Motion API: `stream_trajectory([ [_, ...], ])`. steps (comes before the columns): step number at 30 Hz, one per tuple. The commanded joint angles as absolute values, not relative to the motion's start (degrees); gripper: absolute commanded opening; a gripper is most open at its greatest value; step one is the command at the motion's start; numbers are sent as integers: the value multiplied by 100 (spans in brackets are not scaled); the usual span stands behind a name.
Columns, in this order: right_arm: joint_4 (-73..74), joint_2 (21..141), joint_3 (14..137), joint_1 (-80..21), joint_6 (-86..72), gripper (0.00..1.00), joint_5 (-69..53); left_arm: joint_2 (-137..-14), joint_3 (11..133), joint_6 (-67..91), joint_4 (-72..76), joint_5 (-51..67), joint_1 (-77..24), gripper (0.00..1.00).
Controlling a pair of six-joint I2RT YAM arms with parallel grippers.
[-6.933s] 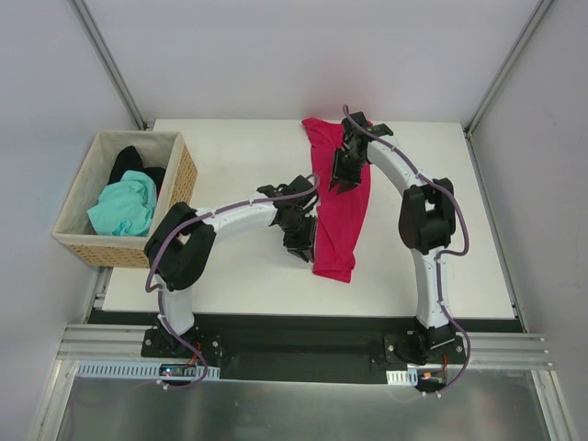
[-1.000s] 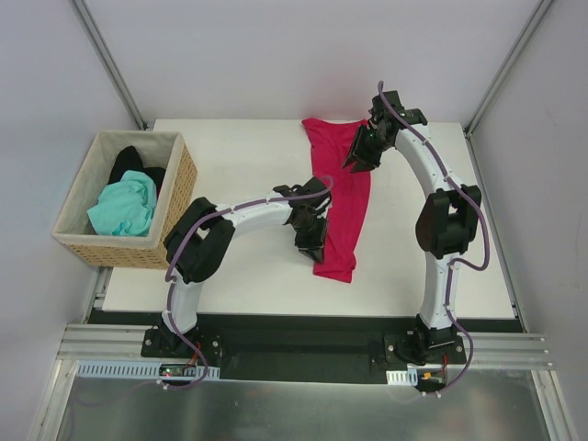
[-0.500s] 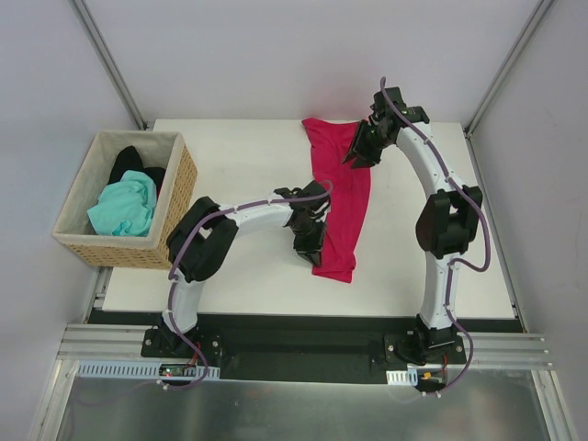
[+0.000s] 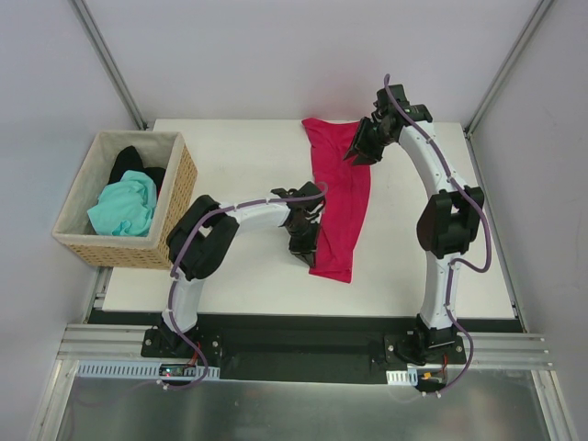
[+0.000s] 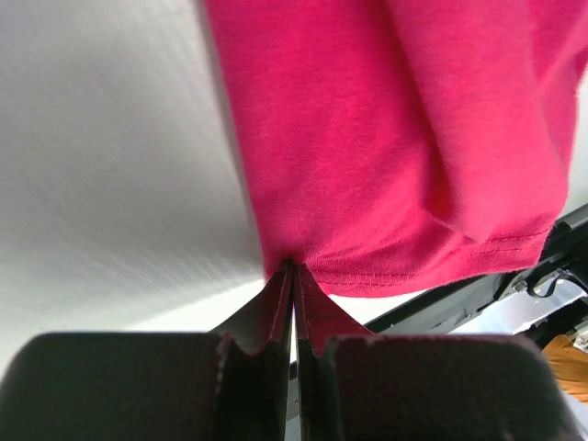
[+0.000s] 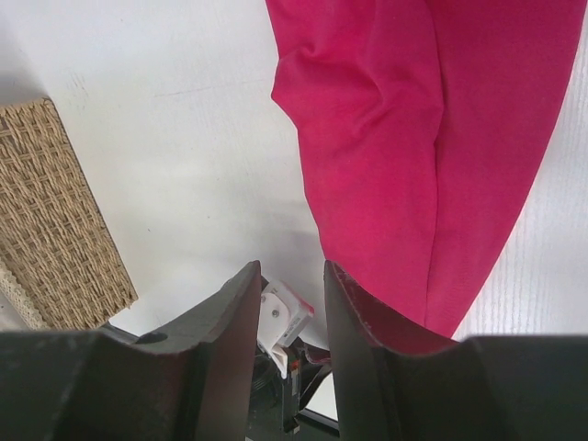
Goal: Fold and stack the t-shirts
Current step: Grab the bottom of the folded rectangular tshirt with both arms
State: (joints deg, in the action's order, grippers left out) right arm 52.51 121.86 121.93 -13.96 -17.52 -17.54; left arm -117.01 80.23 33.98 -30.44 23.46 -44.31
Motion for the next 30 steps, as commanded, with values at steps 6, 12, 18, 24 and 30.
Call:
stream_trajectory([
  [6, 5230, 12103, 12419, -1362, -1925, 37, -1942, -11356, 7735, 3507, -3138, 2092, -4324, 0],
  [12, 5203, 12120, 12340, -1371, -1925, 37, -1978, -11215, 7541, 3621, -3146, 1925, -4316, 0],
  [18, 5186, 12068, 12007, -1397, -1855, 37, -1995, -11127, 7400, 3762, -3120, 1828, -4298, 0],
  [24, 4748, 11533, 10725, -1494, -1951, 37, -1890, -11136, 7444, 3788, -3103, 1863, -4307, 0],
  [30, 4113, 11233, 9616, -1494, -2241, 37, -1810, -11092, 7453, 3806, -3111, 1916, -4307, 0],
])
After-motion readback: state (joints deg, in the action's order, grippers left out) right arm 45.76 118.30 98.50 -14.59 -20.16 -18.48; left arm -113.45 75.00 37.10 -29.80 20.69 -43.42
